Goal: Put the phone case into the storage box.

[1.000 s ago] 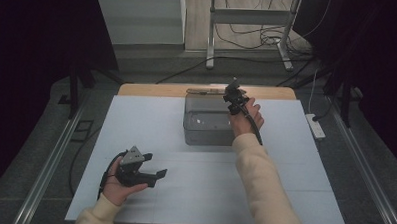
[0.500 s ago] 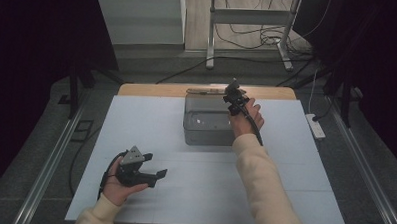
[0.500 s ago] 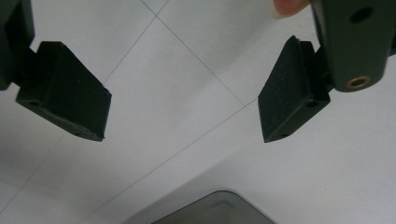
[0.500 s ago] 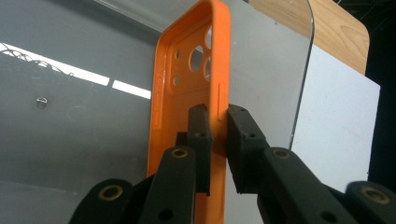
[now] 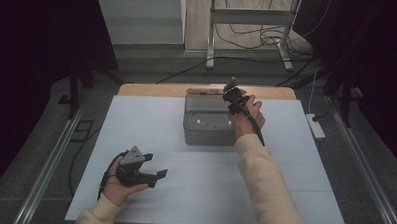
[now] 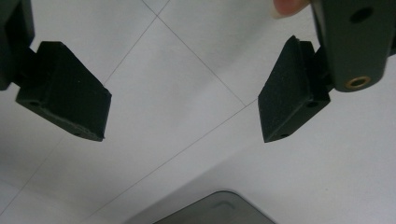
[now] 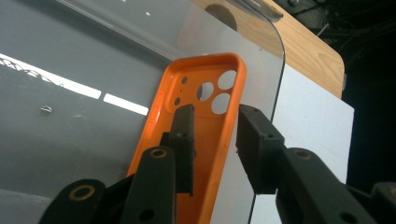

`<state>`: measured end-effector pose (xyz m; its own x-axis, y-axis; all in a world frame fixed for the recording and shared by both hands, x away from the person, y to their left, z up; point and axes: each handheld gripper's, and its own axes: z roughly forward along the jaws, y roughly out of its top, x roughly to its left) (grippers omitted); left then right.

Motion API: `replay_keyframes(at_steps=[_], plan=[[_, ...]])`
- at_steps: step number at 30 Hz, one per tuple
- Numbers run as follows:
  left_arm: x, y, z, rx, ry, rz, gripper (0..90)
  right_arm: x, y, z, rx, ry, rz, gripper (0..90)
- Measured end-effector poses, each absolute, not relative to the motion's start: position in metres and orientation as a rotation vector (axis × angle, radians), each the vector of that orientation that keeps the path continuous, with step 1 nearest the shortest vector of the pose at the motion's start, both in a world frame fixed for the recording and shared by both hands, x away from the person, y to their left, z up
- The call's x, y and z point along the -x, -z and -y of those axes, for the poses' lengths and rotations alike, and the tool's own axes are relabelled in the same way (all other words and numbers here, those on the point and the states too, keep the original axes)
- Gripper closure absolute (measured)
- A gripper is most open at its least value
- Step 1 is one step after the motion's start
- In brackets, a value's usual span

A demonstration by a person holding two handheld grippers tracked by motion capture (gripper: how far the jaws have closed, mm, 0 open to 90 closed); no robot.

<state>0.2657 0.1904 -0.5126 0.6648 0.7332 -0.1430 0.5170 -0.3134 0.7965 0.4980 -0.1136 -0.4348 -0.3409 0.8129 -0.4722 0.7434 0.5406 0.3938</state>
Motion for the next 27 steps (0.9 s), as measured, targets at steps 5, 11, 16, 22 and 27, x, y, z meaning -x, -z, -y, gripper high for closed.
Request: replay_keyframes(at_steps=[5, 11, 16, 22, 27], plan=[[-0.266, 0.512, -0.191, -1.992, -0.309, -0.971, 17.3, -0.496, 0.430, 0.113, -1.248, -0.208, -2.150, 57.8], [-0.266, 0.512, -0.191, -1.989, -0.309, -0.971, 17.3, -0.492, 0.424, 0.114, -1.260, -0.347, -2.196, 48.8], [-0.265, 0.512, -0.191, -1.988, -0.309, -0.968, 17.2, -0.486, 0.419, 0.120, -1.243, -0.487, -2.233, 45.2], [-0.266, 0.512, -0.191, -1.991, -0.312, -0.962, 17.0, -0.469, 0.414, 0.135, -1.168, -0.729, -2.294, 41.8], [-0.265, 0.512, -0.192, -1.990, -0.316, -0.965, 16.9, -0.453, 0.412, 0.147, -1.113, -0.871, -2.311, 38.2]])
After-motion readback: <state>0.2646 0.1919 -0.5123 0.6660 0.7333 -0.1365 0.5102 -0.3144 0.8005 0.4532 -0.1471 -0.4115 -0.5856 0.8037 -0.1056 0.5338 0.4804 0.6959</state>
